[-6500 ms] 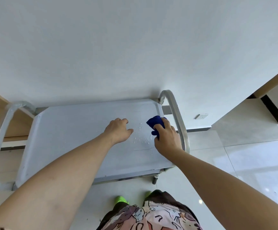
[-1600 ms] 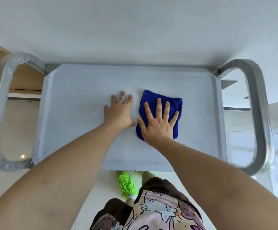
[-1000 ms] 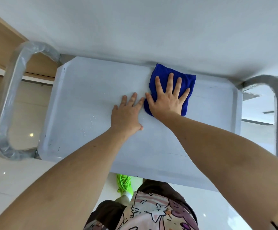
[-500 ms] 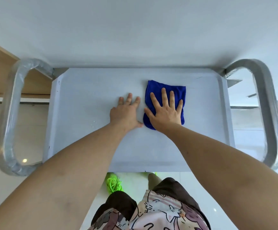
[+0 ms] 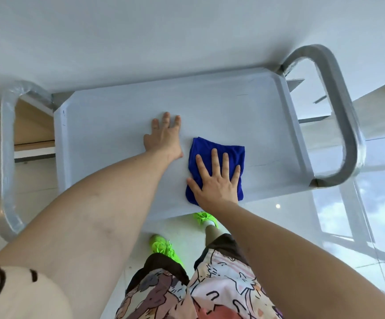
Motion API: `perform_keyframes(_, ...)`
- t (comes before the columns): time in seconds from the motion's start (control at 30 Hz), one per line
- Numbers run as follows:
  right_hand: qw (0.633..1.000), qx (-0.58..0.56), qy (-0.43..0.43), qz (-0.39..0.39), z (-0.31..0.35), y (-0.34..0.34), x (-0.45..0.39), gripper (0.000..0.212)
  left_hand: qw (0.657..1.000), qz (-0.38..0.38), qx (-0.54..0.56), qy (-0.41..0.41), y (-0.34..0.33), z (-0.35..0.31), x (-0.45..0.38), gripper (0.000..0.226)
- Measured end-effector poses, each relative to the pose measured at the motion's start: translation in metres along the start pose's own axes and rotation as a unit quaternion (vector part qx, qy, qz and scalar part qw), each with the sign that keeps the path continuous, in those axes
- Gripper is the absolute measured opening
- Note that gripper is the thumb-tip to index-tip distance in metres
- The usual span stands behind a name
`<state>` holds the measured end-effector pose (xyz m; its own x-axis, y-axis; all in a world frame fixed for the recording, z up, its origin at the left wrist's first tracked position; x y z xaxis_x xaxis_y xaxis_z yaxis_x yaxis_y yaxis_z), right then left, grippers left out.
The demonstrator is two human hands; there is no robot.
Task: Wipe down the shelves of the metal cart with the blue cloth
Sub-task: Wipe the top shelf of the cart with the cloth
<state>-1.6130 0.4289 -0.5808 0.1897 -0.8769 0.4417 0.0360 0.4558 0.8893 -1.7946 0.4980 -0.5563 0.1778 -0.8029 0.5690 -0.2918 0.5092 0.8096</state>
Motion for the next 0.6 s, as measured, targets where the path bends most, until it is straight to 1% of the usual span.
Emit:
perform_keyframes(0.07,1.000,0.000,-0.002,0.012,0.004,-0.005,0.014,0.069,0.999,-0.041,0.010,0.005,-0.005,0.000,0.006,0.109)
perform_keyframes(0.13,1.000,0.001,-0.006,0.024,0.009,-0.010,0.027,0.071,0.997,-0.079,-0.013,0.010,-0.008,0.000,0.017,0.101)
perform_keyframes(0.23,0.999,0.001,-0.010,0.037,0.023,-0.018,0.044,0.072,0.990,-0.108,-0.086,-0.026,-0.011,0.003,0.037,0.087)
perform_keyframes(0.27,0.999,0.002,-0.009,0.038,0.029,-0.021,0.048,0.072,0.989,-0.112,-0.086,-0.033,-0.013,0.007,0.043,0.082)
perform_keyframes(0.33,0.999,0.002,-0.011,0.039,0.041,-0.026,0.053,0.072,0.993,-0.111,-0.035,-0.014,-0.015,0.024,0.053,0.072)
perform_keyframes(0.4,0.999,0.002,-0.016,0.037,0.050,-0.029,0.054,0.071,0.995,-0.100,0.006,0.011,-0.015,0.047,0.061,0.067)
perform_keyframes(0.6,1.000,0.012,0.004,0.028,0.073,-0.031,0.054,0.070,0.997,-0.057,0.035,0.024,-0.019,0.102,0.077,0.064)
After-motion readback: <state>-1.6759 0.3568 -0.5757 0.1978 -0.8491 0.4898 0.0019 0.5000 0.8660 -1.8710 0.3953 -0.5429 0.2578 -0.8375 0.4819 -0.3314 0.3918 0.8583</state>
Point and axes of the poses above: each hand's wrist, its own x-axis away from the middle knuckle, its own y-axis out of the back of the hand, z = x × y, the point moved 4 cm from there along -x, towards the middle knuckle, and after that the axes turned 8 degrees about -y, right-handed, at the moved point
